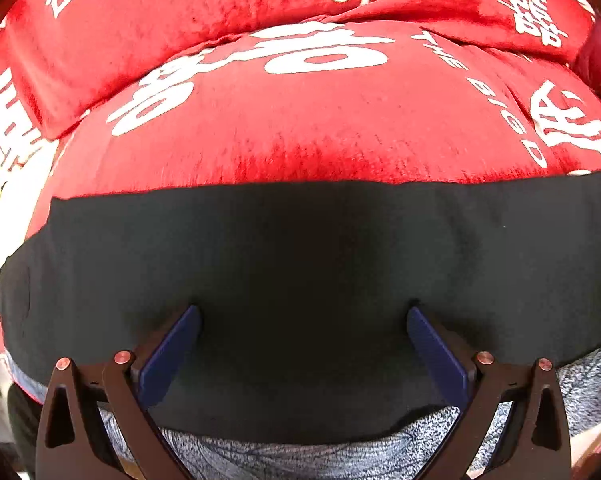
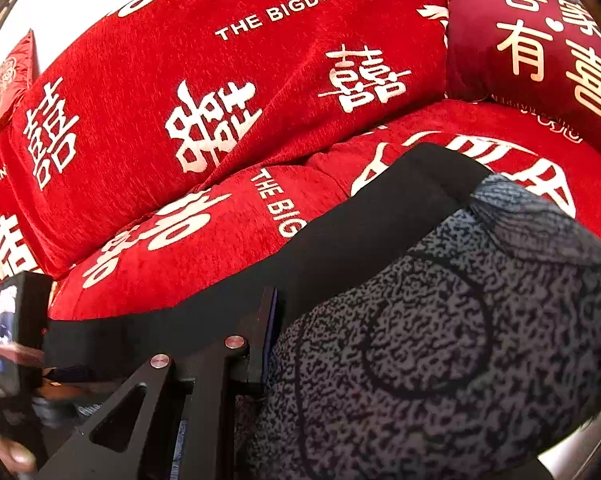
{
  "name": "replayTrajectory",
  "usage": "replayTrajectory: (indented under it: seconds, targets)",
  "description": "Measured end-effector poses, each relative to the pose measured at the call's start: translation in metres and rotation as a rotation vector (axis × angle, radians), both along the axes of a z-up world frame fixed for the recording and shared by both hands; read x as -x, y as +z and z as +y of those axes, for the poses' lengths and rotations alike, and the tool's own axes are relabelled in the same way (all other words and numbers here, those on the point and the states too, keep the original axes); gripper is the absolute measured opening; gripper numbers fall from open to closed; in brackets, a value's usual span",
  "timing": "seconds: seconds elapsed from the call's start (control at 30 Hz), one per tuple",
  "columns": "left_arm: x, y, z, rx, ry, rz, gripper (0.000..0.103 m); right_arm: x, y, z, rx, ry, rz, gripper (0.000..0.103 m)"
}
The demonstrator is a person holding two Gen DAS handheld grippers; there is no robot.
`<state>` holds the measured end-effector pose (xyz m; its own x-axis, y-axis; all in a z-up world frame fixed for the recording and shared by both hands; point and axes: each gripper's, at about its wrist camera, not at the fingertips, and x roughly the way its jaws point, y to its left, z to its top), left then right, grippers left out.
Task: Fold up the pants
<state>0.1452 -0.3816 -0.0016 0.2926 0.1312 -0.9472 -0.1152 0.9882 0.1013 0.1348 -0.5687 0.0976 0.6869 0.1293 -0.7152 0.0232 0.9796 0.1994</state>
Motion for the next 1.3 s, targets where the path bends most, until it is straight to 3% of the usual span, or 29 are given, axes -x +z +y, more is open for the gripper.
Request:
replayTrajectory:
  seconds: [0.1,0.17,0.23,0.3,0.7,0.83,0.97,1.2,1.3]
  targets:
    - [-0.006,0.003,0.003,0.018,-0.031,0.024,0.103,0.000,0.015,0.015,0.046,0.011,-0.007,0.019]
    - [-0.008,0.011,0.014,0.083,-0.058,0.049,0.103,0.001,0.026,0.030,0.091,0.023,-0.019,0.019]
    - [-0.005,0.022,0.035,0.137,-0.023,0.010,0.103,0.004,0.035,0.045,0.137,0.038,-0.030,0.019]
    - [0.000,0.033,0.064,0.141,0.017,-0.035,0.103,0.008,0.043,0.063,0.189,0.060,-0.047,0.018]
    - [0.038,0.048,0.194,0.213,0.165,-0.075,0.103,0.051,0.057,0.202,0.463,0.239,-0.155,0.017]
    - [0.054,0.051,0.240,0.235,0.228,-0.101,0.103,0.071,0.031,0.259,0.623,0.331,-0.179,0.017]
    - [0.069,0.050,0.281,0.262,0.303,-0.115,0.103,0.090,-0.019,0.313,0.800,0.445,-0.169,0.017]
    - [0.087,0.027,0.319,0.320,0.383,-0.077,0.103,0.112,-0.086,0.355,1.084,0.548,-0.139,0.018]
    - [0.088,0.025,0.321,0.322,0.380,-0.081,0.103,0.118,-0.090,0.361,1.137,0.568,-0.132,0.037]
